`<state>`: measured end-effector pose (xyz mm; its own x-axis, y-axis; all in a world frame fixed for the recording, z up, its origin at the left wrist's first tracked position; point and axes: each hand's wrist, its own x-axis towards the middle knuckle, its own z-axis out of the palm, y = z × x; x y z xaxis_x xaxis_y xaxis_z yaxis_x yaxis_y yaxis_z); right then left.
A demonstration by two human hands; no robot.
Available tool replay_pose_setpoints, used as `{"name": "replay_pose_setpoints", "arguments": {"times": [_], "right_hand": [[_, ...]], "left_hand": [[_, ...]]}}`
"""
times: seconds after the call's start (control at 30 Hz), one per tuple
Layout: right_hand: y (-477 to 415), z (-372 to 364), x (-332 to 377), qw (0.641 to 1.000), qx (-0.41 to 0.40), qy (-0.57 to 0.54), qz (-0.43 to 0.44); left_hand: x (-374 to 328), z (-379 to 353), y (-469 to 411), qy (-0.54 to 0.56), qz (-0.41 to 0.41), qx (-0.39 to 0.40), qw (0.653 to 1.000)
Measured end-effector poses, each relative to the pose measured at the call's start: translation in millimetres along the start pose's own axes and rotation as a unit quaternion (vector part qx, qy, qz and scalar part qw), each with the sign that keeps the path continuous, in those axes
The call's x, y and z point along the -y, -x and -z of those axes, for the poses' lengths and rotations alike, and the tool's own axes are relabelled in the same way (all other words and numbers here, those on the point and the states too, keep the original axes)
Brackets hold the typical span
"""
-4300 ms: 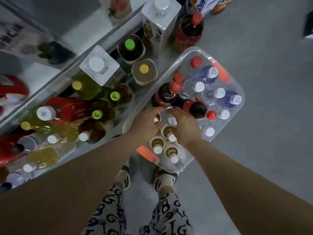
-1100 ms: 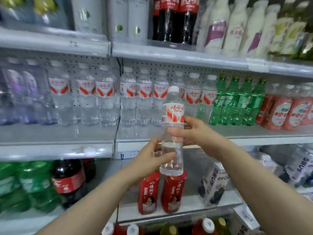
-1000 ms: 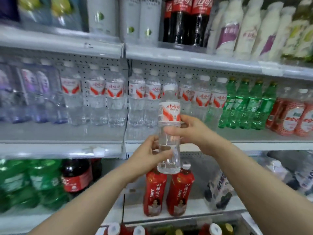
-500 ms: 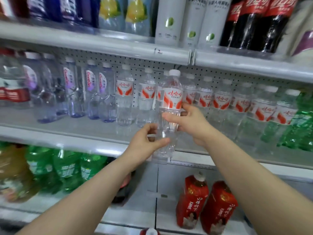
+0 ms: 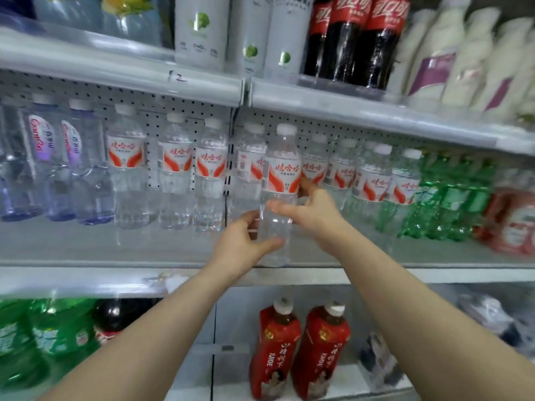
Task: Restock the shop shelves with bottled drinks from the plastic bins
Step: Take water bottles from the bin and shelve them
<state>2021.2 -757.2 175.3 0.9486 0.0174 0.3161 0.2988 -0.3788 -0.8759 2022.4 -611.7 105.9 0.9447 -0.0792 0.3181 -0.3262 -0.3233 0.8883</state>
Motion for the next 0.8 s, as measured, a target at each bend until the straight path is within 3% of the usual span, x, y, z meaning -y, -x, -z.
{"name": "replay_pose_setpoints", "arguments": {"times": [0.33, 0.63, 0.8], "right_hand": [[-1.0, 54.2, -36.7, 0.993, -0.093, 0.073, 0.025], [-5.6, 51.2, -61.1, 0.949, -0.230, 0.208, 0.055], [-4.1, 48.2, -71.1, 0.942, -0.245, 0.227, 0.044]], "left_hand": [[-13.6, -80.8, -24.6, -0.027, 0.014, -0.033, 0.999], [-17.2, -104.4, -43.0, -0.090, 0.027, -0.055, 0.994], [-19.3, -113.6, -51.1, -0.102, 0.025, -0.058, 0.993]]}}
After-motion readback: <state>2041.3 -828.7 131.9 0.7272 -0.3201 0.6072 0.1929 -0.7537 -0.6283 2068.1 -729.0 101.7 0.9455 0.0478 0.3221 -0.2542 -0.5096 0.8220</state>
